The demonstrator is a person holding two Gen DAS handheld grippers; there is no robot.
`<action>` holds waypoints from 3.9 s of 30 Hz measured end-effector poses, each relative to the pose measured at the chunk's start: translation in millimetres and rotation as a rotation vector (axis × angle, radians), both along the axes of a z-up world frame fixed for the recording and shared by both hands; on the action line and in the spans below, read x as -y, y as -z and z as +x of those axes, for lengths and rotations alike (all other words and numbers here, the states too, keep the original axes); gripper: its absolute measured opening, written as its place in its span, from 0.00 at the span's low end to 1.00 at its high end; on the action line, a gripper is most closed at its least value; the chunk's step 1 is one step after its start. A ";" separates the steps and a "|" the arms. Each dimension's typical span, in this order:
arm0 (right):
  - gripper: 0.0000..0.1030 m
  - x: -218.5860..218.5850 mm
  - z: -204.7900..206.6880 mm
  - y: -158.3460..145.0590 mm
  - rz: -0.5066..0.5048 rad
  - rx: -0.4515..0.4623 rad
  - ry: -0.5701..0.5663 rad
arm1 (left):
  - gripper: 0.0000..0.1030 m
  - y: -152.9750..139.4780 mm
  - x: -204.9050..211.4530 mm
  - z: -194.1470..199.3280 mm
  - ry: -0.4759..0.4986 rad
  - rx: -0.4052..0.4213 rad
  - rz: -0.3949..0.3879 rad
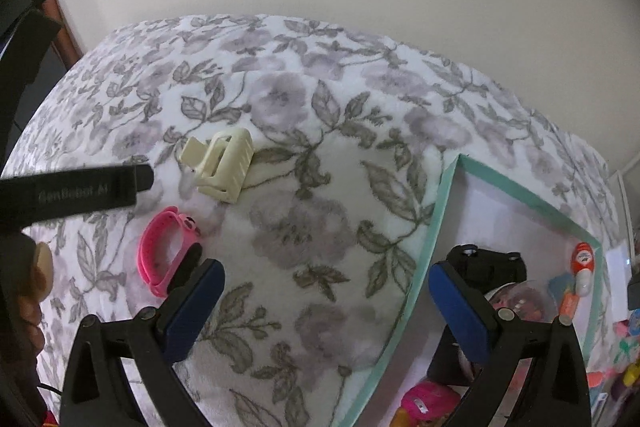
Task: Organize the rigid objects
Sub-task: 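Move both open tools back over the pink band and cream clip, then grasp the pink watch band with the left tool while the right tool grasps the cream hair clip, then carry the pink watch band and cream hair clip over the white tray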
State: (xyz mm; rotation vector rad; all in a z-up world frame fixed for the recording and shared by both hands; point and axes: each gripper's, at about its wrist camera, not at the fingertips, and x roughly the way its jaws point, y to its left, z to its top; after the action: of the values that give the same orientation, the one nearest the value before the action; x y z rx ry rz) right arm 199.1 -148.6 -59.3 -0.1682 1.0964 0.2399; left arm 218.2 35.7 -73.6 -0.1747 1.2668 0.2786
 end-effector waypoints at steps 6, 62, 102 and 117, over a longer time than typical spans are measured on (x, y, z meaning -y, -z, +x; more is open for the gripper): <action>1.00 12.2 5.2 4.7 0.040 -0.018 0.061 | 1.00 9.0 3.0 -1.9 0.047 -0.036 -0.040; 0.66 -87.9 42.7 29.7 0.100 0.061 -0.075 | 0.32 26.1 -60.8 6.2 -0.103 -0.017 -0.062; 0.50 6.2 -37.4 -85.3 0.183 0.153 0.089 | 0.06 -101.2 2.4 -47.2 0.000 0.176 -0.099; 0.50 101.9 -120.9 -141.4 0.172 0.231 0.277 | 0.06 -146.7 110.9 -116.2 0.275 0.264 -0.125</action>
State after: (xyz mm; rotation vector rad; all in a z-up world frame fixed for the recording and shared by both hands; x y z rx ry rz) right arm 78.2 -250.4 82.0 0.1082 0.8531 0.0627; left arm 102.0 -75.2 73.1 -0.1373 1.0313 -0.0596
